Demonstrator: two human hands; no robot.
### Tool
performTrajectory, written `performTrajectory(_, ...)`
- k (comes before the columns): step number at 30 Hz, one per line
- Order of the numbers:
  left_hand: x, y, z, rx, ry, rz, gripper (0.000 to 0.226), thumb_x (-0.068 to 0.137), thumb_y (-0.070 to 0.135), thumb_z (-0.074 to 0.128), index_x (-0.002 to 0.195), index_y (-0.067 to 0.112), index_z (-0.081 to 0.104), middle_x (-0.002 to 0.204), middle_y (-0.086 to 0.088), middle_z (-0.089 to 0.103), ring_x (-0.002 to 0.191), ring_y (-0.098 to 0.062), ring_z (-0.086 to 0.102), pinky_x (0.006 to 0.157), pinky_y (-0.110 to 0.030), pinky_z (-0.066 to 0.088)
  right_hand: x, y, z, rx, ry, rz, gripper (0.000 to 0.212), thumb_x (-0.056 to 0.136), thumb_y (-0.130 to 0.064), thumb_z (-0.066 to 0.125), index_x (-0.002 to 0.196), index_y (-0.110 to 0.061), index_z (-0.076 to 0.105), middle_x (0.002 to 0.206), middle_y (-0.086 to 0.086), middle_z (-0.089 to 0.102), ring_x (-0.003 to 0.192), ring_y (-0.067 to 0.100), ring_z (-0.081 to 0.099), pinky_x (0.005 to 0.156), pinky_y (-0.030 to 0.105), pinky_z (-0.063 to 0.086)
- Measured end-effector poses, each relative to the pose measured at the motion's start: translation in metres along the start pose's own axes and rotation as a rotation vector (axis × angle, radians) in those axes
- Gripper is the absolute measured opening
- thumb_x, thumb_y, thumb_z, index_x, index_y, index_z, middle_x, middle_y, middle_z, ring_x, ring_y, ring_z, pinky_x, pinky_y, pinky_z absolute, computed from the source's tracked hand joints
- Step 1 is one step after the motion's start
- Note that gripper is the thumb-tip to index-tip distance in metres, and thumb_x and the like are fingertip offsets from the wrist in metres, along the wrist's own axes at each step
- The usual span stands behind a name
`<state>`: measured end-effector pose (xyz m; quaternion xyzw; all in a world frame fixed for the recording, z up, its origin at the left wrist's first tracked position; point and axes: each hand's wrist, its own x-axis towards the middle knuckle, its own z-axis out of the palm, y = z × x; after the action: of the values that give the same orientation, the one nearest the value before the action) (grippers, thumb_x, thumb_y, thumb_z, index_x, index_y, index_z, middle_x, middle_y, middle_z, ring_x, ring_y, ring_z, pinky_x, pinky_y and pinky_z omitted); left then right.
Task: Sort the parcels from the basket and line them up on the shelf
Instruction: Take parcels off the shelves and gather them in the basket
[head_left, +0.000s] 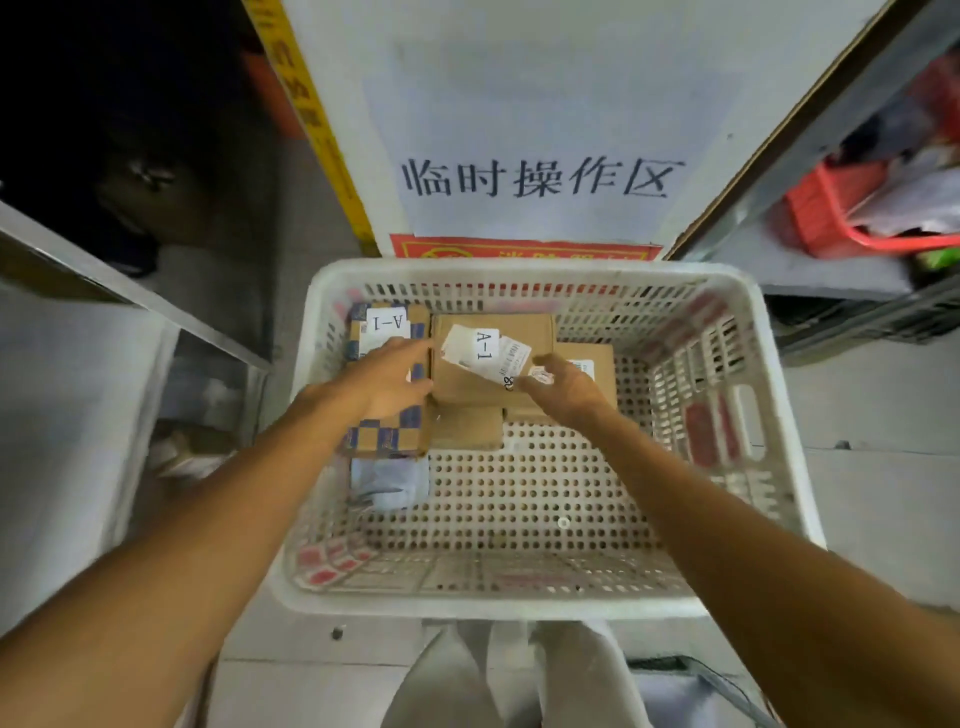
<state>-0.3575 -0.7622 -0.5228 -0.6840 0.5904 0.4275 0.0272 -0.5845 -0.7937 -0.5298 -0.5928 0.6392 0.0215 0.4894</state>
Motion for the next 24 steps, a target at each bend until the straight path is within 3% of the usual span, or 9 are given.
performTrajectory(3,-0.03,-0.011,-0.032,-0.114,0.057,-0.021,0.057,0.093,0.024,0.055,0.146,0.026,0.034,0.15,-0.006,0.035,0.129,-0.029,0.045,0.105,-0.043,0.042,-0.032,-0.054,-0.02,0.042,-0.003,-0.121,0.056,0.097,-0.035,0.056,0.146,-0.014,0.039,0.144,0.014,0.047,0.127,0.029,0.05,0.1,0.034,0.04)
performTrajectory(6,-0.044,-0.03,-0.062,-0.128,0.147,-0.015,0.042,0.082,0.041,0.058,0.123,0.048,0.05,0.134,0.004,0.055,0.113,-0.016,0.058,0.096,-0.043,0.05,-0.054,-0.106,-0.035,0.037,0.0,-0.248,0.055,0.096,-0.036,0.056,0.145,-0.016,0.04,0.142,0.013,0.048,0.119,0.028,0.053,0.092,0.034,0.044)
performTrajectory(8,-0.095,-0.002,-0.094,-0.178,0.291,-0.023,0.034,0.088,0.033,0.06,0.122,0.035,0.056,0.121,0.008,0.059,0.106,-0.013,0.058,0.093,-0.035,0.048,-0.068,-0.141,-0.041,0.032,-0.018,-0.339,0.056,0.096,-0.037,0.057,0.145,-0.015,0.039,0.144,0.012,0.047,0.116,0.027,0.055,0.091,0.034,0.046)
performTrajectory(11,-0.147,0.014,-0.128,-0.215,0.467,-0.074,0.037,0.094,0.022,0.058,0.131,0.019,0.055,0.125,-0.001,0.058,0.104,-0.015,0.057,0.083,-0.023,0.04,-0.089,-0.188,-0.045,0.006,-0.067,-0.46,0.057,0.095,-0.04,0.057,0.144,-0.014,0.042,0.147,0.01,0.045,0.126,0.028,0.051,0.099,0.035,0.043)
performTrajectory(14,-0.2,0.018,-0.157,-0.216,0.572,-0.123,0.036,0.095,0.027,0.056,0.131,0.024,0.054,0.128,0.0,0.059,0.102,-0.012,0.058,0.086,-0.025,0.044,-0.109,-0.235,-0.043,-0.022,-0.096,-0.652,0.047,0.097,-0.035,0.055,0.137,-0.012,0.05,0.141,0.008,0.051,0.129,0.025,0.049,0.102,0.032,0.039)
performTrajectory(17,-0.266,0.024,-0.171,-0.264,0.758,-0.225,0.036,0.096,0.026,0.053,0.132,0.024,0.052,0.131,-0.001,0.057,0.112,-0.017,0.058,0.088,-0.028,0.047,-0.148,-0.283,-0.042,-0.075,-0.192,-0.859,0.05,0.097,-0.038,0.053,0.139,-0.011,0.049,0.143,0.006,0.05,0.133,0.022,0.046,0.1,0.024,0.034)
performTrajectory(21,-0.313,0.032,-0.182,-0.218,0.851,-0.302,0.037,0.098,0.027,0.05,0.135,0.023,0.05,0.136,-0.003,0.054,0.123,-0.023,0.052,0.104,-0.037,0.042,-0.174,-0.322,-0.044,-0.057,-0.258,-0.951,0.053,0.097,-0.041,0.054,0.141,-0.014,0.048,0.144,0.004,0.049,0.134,0.019,0.044,0.107,0.027,0.032)
performTrajectory(24,-0.37,0.038,-0.177,-0.208,0.984,-0.384,0.034,0.098,0.026,0.049,0.131,0.02,0.052,0.132,-0.005,0.055,0.121,-0.027,0.051,0.103,-0.038,0.041,-0.21,-0.347,-0.034,-0.093,-0.386,-1.058,0.054,0.097,-0.04,0.054,0.144,-0.015,0.045,0.147,0.004,0.045,0.137,0.019,0.041,0.102,0.024,0.031)
